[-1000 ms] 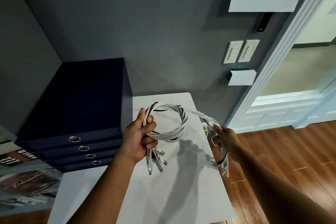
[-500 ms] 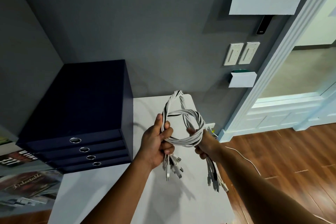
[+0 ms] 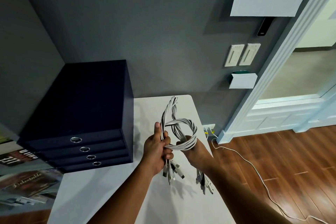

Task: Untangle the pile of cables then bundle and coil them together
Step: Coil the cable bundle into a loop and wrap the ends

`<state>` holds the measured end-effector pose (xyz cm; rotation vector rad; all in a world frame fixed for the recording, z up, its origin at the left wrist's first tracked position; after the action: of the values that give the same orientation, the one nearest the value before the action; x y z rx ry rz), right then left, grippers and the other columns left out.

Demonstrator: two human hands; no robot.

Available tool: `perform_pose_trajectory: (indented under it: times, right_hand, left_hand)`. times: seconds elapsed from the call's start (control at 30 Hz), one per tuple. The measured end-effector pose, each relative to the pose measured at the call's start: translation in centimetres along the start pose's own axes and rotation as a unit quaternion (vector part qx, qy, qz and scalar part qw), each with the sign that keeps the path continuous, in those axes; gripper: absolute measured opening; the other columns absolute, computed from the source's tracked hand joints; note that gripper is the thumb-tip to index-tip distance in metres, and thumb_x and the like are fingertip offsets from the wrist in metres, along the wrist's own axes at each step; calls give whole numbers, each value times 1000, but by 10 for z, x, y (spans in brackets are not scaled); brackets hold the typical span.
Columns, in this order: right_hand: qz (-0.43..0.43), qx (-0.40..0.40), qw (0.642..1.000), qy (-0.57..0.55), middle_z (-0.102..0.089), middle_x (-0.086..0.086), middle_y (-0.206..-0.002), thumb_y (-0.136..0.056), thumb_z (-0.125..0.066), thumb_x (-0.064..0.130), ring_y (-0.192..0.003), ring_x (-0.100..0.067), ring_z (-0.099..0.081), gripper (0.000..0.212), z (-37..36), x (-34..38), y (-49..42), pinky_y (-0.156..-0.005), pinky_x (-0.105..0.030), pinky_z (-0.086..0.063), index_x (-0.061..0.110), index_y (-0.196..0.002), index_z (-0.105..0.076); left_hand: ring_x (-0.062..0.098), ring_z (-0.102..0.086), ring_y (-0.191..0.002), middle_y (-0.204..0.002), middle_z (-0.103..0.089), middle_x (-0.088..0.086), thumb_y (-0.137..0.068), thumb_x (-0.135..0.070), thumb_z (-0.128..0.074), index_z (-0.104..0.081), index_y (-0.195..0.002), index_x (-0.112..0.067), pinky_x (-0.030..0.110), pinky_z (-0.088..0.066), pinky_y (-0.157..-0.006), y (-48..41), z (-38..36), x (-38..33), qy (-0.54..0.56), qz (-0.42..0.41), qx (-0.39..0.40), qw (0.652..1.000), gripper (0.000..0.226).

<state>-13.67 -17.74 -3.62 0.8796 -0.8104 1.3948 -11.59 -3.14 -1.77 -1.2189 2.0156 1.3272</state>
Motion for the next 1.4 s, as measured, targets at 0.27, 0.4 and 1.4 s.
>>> perform_pose_trajectory:
  times: [0.27, 0.4, 1.4]
  right_hand:
    - [22, 79, 996, -31, -47, 16, -54, -81, -65, -11, -53, -1, -36, 37, -2, 3, 3, -51, -19, -30, 19, -69, -49]
    - [8, 128, 991, -42, -48, -1, -66, -76, -59, -14, -61, -9, -39, 13, -8, 0, 4, -53, -37, -33, -5, -85, -55]
    - [-66, 137, 960, 236, -57, -22, -75, -88, -63, 28, -64, -21, -43, 33, -4, 30, -31, -57, -27, -37, 1, -69, -56]
  left_hand:
    - [11, -14, -47, -62, -24, -2, -83, -68, -60, -58, -86, -14, 22, -16, -48, -1, 7, 9, -51, 42, -10, 998, 54]
    - [10, -13, -46, -62, -19, -4, -81, -48, -77, -53, -76, -21, 21, -16, -45, -6, 13, 13, -93, 77, 31, 992, 36]
    - [21, -35, -45, -48, -47, 1, -94, -17, -64, -63, -73, 0, 26, -32, -43, -29, 11, 12, -290, -115, -81, 947, 27]
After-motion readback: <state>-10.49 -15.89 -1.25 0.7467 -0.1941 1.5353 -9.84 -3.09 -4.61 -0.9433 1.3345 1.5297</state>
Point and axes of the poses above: each hand's wrist, its own y-axis away from the middle knuckle, its own z-axis out of the back of the hand, x = y × z, the point moved 2 cm from there along -y, towards the middle knuckle
